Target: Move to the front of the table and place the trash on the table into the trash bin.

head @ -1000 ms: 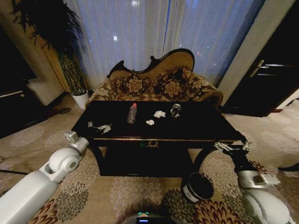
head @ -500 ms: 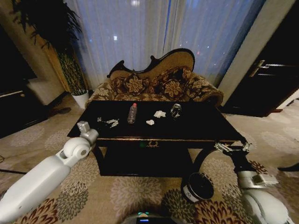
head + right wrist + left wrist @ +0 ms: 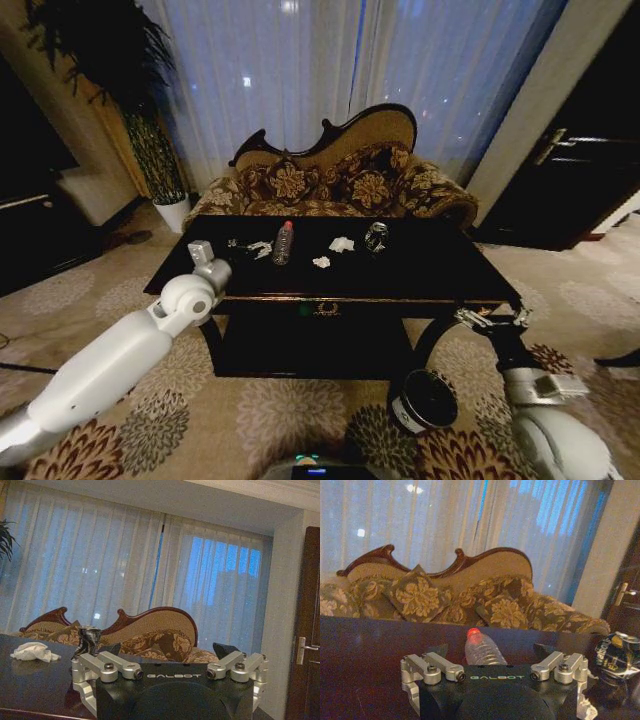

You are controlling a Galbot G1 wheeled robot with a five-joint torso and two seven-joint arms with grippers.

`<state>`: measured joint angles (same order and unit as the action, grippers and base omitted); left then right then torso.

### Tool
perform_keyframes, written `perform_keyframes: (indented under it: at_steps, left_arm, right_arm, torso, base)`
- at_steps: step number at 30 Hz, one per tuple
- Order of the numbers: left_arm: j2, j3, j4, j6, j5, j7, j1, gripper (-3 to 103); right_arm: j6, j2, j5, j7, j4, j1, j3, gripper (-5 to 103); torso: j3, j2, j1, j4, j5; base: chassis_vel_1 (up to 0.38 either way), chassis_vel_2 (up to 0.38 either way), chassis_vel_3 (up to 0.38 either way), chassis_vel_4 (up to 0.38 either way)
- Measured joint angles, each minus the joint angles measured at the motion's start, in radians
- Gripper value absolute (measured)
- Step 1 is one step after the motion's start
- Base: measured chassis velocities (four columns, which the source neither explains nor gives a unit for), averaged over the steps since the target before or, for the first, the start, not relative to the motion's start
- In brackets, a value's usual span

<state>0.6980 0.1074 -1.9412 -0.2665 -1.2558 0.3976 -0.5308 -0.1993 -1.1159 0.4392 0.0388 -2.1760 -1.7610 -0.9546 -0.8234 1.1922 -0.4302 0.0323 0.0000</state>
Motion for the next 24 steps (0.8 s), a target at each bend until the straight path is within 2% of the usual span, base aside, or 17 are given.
perform_keyframes:
  at_steps: [4, 7, 8, 17, 24]
  left_arm:
    - [0.015, 0.017, 0.004, -0.026, -0.04, 0.038, 0.031, 94]
    - [0.025, 0.027, 0.004, -0.047, -0.061, 0.061, 0.049, 96]
    - [0.028, 0.038, 0.005, -0.058, -0.07, 0.073, 0.061, 101]
    - [0.055, 0.078, 0.021, -0.101, -0.124, 0.125, 0.096, 96]
    - [0.093, 0.08, 0.038, -0.128, -0.203, 0.175, 0.125, 92]
  right_arm:
    - [-0.002, -0.009, -0.005, 0.0, -0.001, -0.002, 0.0, 100]
    - [-0.004, -0.016, -0.01, 0.0, -0.001, -0.003, 0.001, 100]
    - [-0.006, -0.022, -0.014, -0.001, -0.001, -0.004, 0.003, 100]
    - [-0.011, -0.034, -0.022, -0.002, -0.003, -0.003, 0.007, 100]
    - [-0.011, -0.049, -0.027, -0.003, -0.009, -0.008, 0.007, 100]
  torso:
    - [0.0, 0.0, 0.0, 0.0, 0.0]
    - [0.0, 0.0, 0.0, 0.0, 0.0]
    - [0.0, 0.0, 0.0, 0.0, 0.0001]
    - [0.0, 0.0, 0.0, -0.0001, -0.0001]
    - [0.0, 0.0, 0.0, 0.0, 0.0]
  base:
    - [0.0, 0.0, 0.0, 0.0]
    - [0.0, 0.0, 0.0, 0.0]
    - [0.0, 0.0, 0.0, 0.0]
    - [0.0, 0.0, 0.0, 0.0]
    - [0.0, 0.0, 0.0, 0.0]
